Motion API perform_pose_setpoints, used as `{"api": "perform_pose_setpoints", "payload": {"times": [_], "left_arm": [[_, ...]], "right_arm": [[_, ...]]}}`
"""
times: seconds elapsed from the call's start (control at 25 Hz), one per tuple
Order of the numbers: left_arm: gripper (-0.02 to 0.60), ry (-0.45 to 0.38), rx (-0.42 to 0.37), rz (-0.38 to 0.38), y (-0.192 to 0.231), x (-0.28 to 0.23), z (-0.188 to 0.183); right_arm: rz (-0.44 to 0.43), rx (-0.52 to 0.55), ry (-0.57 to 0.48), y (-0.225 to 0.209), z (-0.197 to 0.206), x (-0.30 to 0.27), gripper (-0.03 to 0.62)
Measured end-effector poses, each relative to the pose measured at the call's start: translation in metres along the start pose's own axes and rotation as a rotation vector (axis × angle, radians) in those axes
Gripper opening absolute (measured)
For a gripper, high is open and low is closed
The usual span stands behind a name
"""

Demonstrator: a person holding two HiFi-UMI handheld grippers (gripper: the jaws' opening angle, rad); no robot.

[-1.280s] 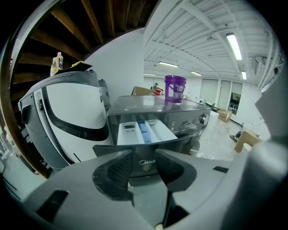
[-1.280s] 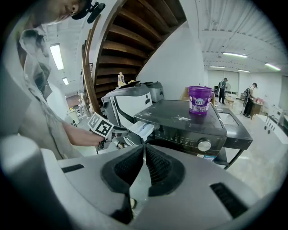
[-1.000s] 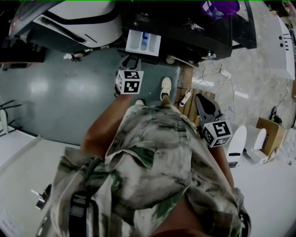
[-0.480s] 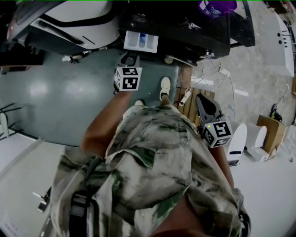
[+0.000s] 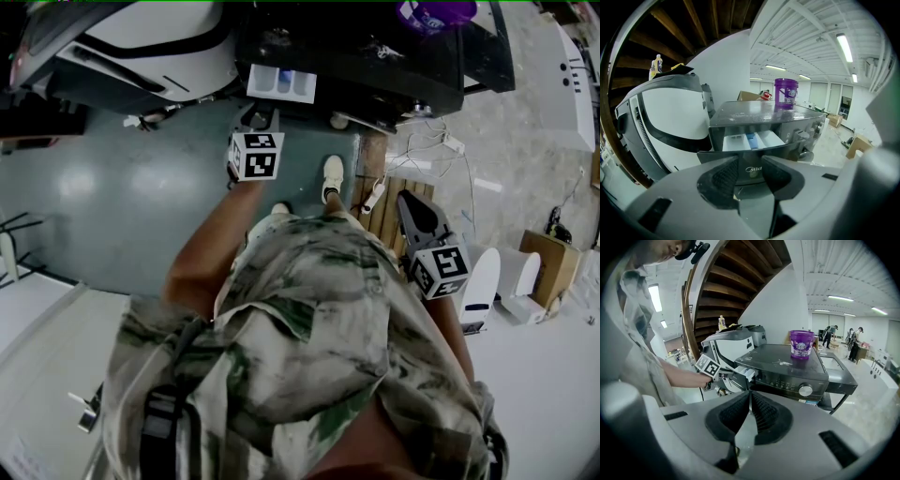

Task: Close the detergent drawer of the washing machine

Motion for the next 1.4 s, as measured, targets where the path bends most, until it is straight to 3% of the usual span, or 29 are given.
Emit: {"api": "perform_pose_setpoints", "payload": {"times": [1.4], "left_arm": [[0.168,-0.002,-0.018,-0.013,0.005,-0.032,-0.011]], "right_arm": [[0.057,-0.023,0.016,-0.026,-0.001,0.002,0.038]]}}
Point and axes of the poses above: the fingertips, and each gripper's own axes: x backward along the fingers, y to its left, z out of its underside, the point moved 7 cm from there along x, backward along the fingers, and after that the axes turned 14 degrees about -y, right-handed, at the moved point
